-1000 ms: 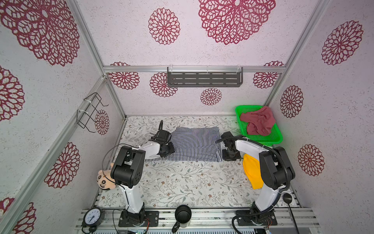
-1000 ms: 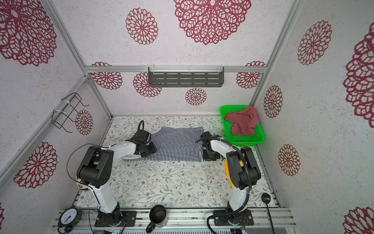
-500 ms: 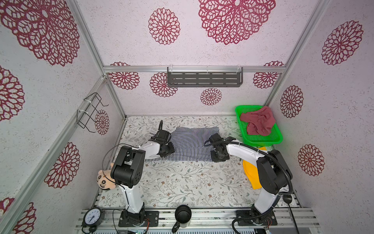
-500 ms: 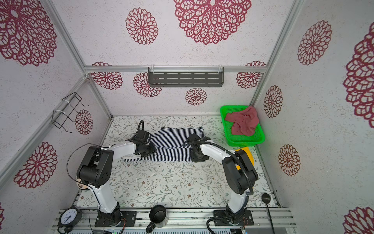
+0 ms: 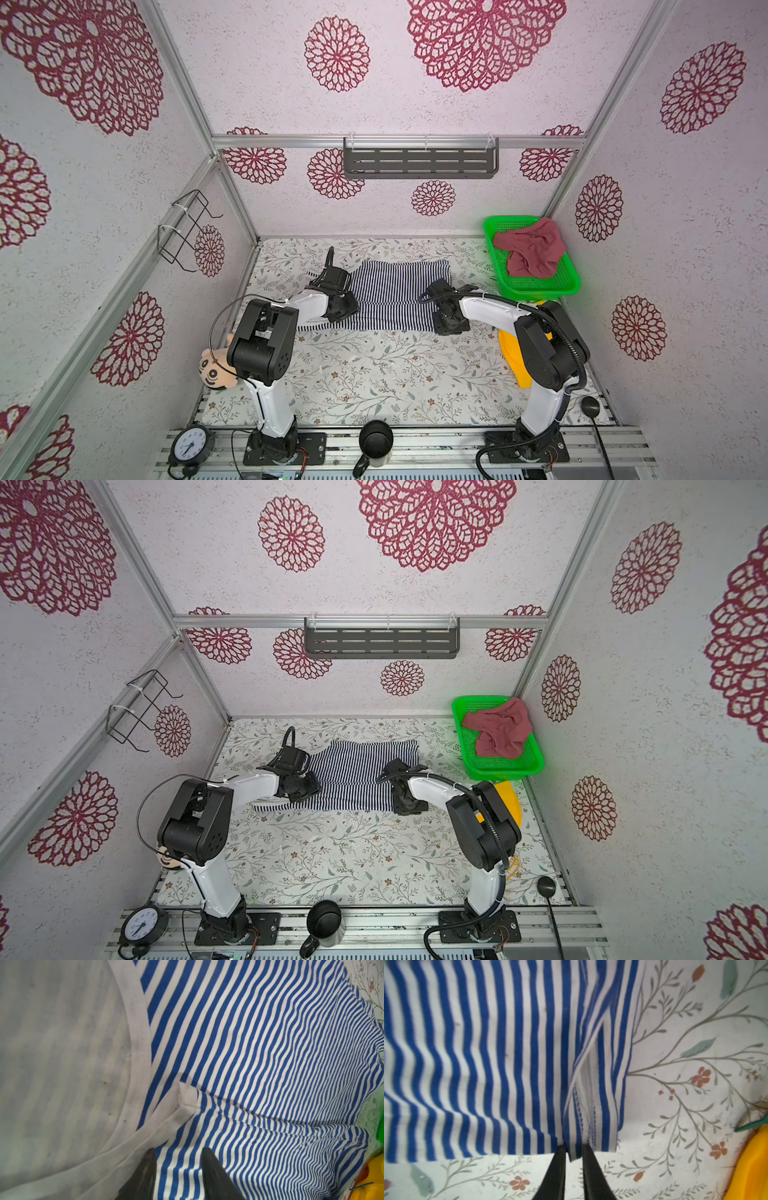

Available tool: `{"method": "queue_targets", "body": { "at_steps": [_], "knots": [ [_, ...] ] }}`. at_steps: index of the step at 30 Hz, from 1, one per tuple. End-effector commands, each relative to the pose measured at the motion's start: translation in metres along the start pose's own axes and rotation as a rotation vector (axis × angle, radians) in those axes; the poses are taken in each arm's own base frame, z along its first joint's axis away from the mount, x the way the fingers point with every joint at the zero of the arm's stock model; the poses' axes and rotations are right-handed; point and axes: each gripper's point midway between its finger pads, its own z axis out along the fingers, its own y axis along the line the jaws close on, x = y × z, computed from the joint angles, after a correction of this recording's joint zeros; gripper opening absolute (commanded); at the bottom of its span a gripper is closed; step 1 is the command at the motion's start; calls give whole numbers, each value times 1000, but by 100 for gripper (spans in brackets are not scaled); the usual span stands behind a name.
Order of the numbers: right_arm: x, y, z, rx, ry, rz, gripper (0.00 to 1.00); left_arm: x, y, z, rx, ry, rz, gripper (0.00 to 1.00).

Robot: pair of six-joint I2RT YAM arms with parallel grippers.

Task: Fold and stack tank tops
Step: Smooth out the tank top at the center of the table.

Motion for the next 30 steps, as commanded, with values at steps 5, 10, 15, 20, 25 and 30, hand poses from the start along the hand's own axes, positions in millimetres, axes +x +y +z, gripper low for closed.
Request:
{"method": "queue_targets", "body": {
  "at_steps": [5,10,15,20,25,30],
  "knots": [
    [8,-31,7,112,14,22,4,17,44,23,-123,53,-42,39],
    [-2,-40,-8,132,-14,-60,1,19,53,24,-143,55,-54,38],
    [-1,-38,-22,108,40,-253,0,16,55,24,-145,53,-56,38],
    [1,-32,-34,56,78,-425,0,14,54,23,-146,49,-55,38],
    [0,-35,-38,33,97,-504,0,13,52,22,-145,47,-52,38],
    [-8,-31,-51,-17,42,-493,0,13,54,22,-153,48,-52,37]
  ]
}}
